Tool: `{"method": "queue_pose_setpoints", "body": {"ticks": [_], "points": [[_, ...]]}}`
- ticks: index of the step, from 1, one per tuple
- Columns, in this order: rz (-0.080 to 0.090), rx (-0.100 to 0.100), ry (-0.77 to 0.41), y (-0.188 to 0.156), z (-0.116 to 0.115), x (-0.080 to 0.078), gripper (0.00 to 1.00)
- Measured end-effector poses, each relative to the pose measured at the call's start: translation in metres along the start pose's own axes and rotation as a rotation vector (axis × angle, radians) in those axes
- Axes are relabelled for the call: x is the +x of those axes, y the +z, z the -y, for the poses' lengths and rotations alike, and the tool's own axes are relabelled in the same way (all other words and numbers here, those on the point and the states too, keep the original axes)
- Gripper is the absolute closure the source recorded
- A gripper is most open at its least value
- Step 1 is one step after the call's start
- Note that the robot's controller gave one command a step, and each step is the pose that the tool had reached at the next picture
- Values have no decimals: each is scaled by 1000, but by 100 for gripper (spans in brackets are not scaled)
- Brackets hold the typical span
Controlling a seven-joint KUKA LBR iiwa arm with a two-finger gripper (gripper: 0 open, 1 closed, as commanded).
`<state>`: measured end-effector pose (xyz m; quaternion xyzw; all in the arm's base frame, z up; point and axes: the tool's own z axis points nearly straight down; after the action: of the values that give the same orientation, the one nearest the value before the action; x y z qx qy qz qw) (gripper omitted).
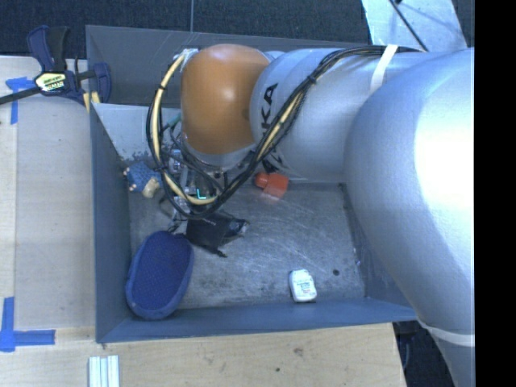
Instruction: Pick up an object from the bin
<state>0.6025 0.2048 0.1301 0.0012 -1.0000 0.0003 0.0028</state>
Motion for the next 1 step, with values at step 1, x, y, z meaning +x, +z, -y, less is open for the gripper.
{"method": "queue_pose_setpoints", "body": {"ticks": [1], "points": [[29,-5,-631,52,48,28,0]]}}
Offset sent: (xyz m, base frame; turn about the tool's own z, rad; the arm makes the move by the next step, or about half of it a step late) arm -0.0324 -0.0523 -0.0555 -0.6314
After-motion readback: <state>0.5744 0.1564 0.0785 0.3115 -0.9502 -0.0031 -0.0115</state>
